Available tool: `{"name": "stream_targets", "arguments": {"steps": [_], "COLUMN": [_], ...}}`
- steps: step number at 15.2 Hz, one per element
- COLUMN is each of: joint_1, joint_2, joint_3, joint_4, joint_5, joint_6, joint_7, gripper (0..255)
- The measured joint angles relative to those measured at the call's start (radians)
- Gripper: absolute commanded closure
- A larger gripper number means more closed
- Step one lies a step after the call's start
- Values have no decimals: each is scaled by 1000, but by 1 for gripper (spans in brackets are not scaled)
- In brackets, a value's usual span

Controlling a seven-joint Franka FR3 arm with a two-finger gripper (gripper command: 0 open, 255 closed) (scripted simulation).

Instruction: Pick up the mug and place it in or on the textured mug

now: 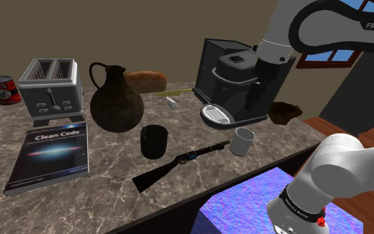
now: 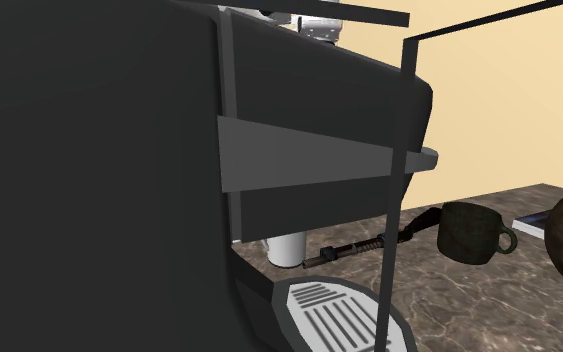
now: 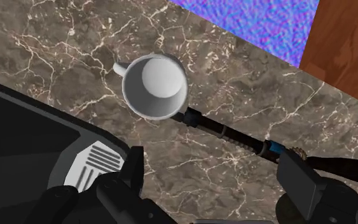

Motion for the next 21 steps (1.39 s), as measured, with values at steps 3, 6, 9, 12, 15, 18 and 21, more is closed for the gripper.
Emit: {"name": "stream_targets", "arguments": {"steps": [3, 6, 9, 12, 15, 18, 21], "joint_1": [-2, -2, -9, -12, -11, -15, -17], "joint_2": [-4, 9, 24, 52, 72, 97, 108], "joint_3": [3, 14, 13, 20, 24, 24, 23], "joint_4": [-90, -177, -276, -328, -362, -395, -406], "joint_5": [-11, -18, -33, -39, -39, -41, -43], "joint_6": [74, 161, 262, 336, 389, 446, 469], "joint_7": [-6, -4, -11, -8, -4, -4, -4], "gripper": [0, 0, 0, 0, 0, 0, 0]}}
